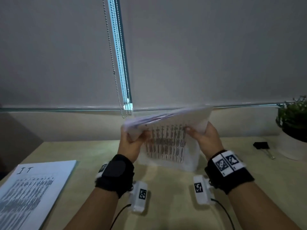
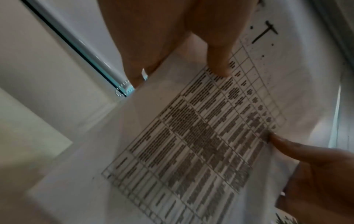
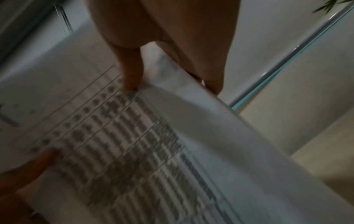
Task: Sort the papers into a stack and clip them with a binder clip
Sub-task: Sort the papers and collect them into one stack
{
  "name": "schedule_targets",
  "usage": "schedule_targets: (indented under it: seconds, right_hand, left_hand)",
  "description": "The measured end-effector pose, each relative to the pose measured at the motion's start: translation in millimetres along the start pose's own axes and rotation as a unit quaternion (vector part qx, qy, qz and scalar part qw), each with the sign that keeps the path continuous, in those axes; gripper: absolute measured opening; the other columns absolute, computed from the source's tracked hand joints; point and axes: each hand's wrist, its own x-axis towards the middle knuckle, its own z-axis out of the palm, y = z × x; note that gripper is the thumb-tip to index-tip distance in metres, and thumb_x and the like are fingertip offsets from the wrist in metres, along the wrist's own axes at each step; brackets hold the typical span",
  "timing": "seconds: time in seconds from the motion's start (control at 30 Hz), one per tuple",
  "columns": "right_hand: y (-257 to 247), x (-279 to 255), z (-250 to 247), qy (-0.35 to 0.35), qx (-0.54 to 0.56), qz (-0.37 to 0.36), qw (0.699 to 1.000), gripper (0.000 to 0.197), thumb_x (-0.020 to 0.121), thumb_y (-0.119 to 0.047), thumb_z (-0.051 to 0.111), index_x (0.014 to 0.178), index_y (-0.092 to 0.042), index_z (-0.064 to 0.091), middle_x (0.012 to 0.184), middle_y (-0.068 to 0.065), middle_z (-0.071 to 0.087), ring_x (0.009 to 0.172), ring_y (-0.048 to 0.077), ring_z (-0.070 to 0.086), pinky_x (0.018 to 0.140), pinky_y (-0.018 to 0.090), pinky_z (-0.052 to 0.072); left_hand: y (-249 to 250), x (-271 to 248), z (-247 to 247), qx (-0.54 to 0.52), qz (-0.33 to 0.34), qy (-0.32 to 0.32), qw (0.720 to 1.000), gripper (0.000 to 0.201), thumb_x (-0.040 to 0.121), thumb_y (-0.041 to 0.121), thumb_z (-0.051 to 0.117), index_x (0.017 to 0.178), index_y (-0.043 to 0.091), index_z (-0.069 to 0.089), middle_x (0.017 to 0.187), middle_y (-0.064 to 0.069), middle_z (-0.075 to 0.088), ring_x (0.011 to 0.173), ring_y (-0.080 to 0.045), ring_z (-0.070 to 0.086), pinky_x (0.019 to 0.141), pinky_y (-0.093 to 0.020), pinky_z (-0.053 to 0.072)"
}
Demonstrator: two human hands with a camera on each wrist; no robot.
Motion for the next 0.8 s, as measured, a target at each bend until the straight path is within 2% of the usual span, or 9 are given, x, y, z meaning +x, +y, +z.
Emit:
schedule_targets:
  seconds: [0.07,0.1,0.17,0.3,0.4,0.53,0.6,0.7,0.8]
  right_hand:
    - [0,-5,6,0.028,-0.015,0.001,0.999,0.026,0.081,-0.008,0.069,0.105,-0.015,0.062,0.094,-0.001,0.069,0.088,0.015,0.066,0.089,0.04,0.053]
    - [-5,-3,8,0.039,-0.011,-0.005,0.999,0.026,0.081,-0.008,0.068,0.105,-0.017,0.062,0.095,-0.002,0.068,0.09,0.014,0.065,0.087,0.037,0.052]
    - [-19,5,7,0.042,0.003,-0.026,0.999,0.033,0.081,-0.009,0.069,0.11,-0.018,0.058,0.101,0.0,0.068,0.095,0.015,0.064,0.085,0.032,0.05]
    - [-20,11,1,0.007,0.056,-0.013,0.998,0.054,0.077,-0.003,0.071,0.123,-0.016,0.047,0.118,0.004,0.062,0.106,0.017,0.062,0.089,0.031,0.05]
    - [2,-1,4,-0.002,0.037,0.034,0.999,0.052,0.078,0.0,0.069,0.123,-0.014,0.047,0.115,0.004,0.064,0.107,0.019,0.061,0.094,0.037,0.05]
    - [25,-11,-11,0.113,0.032,0.07,0.991,0.077,0.077,0.005,0.066,0.136,-0.027,0.029,0.127,0.003,0.046,0.117,0.019,0.047,0.098,0.039,0.04]
    - [39,-22,-16,0.143,0.112,0.143,0.973,0.085,0.077,0.006,0.065,0.142,-0.026,0.02,0.133,0.006,0.043,0.112,0.025,0.049,0.087,0.04,0.044]
    - [58,-40,-2,0.059,0.246,0.215,0.943,0.071,0.072,-0.001,0.068,0.135,-0.018,0.041,0.124,0.011,0.062,0.106,0.033,0.062,0.069,0.038,0.054]
    - [44,-39,2,0.079,0.288,0.147,0.943,0.037,0.081,-0.002,0.06,0.116,-0.013,0.06,0.098,0.002,0.075,0.087,0.018,0.071,0.063,0.028,0.058]
  left_hand:
    - [1,0,9,0.046,-0.006,0.025,0.999,0.027,0.089,0.0,0.06,0.094,0.026,0.064,0.097,0.004,0.069,0.09,-0.009,0.065,0.093,-0.046,0.051]
    - [4,3,12,0.049,-0.007,0.046,0.998,0.025,0.089,0.002,0.059,0.094,0.026,0.062,0.098,0.002,0.068,0.092,-0.012,0.064,0.094,-0.049,0.05]
    - [12,13,11,0.024,0.03,0.071,0.997,0.027,0.086,0.006,0.064,0.102,0.027,0.056,0.104,-0.001,0.067,0.099,-0.017,0.063,0.092,-0.044,0.052]
    - [16,18,1,-0.013,0.046,0.019,0.999,0.058,0.077,0.013,0.074,0.117,0.022,0.033,0.116,0.007,0.057,0.104,-0.002,0.059,0.086,-0.019,0.052]
    - [6,5,2,0.003,-0.005,0.002,1.0,0.036,0.083,0.006,0.068,0.11,0.02,0.049,0.106,0.005,0.065,0.094,0.0,0.064,0.086,-0.021,0.054]
    - [7,8,-1,-0.005,-0.007,0.1,0.995,0.024,0.087,0.002,0.062,0.096,0.023,0.063,0.095,0.001,0.071,0.093,-0.018,0.068,0.082,-0.034,0.054]
    - [10,14,-6,-0.081,-0.017,0.155,0.984,0.021,0.087,0.002,0.061,0.099,0.02,0.065,0.098,-0.002,0.071,0.094,-0.023,0.068,0.082,-0.036,0.055]
    - [12,6,5,-0.197,-0.059,0.183,0.961,0.026,0.091,0.0,0.055,0.114,0.011,0.062,0.106,-0.005,0.069,0.099,-0.024,0.065,0.083,-0.035,0.056]
    - [5,-12,18,-0.215,-0.118,0.153,0.957,0.039,0.09,0.003,0.056,0.128,0.011,0.051,0.115,-0.006,0.065,0.104,-0.025,0.062,0.087,-0.041,0.05]
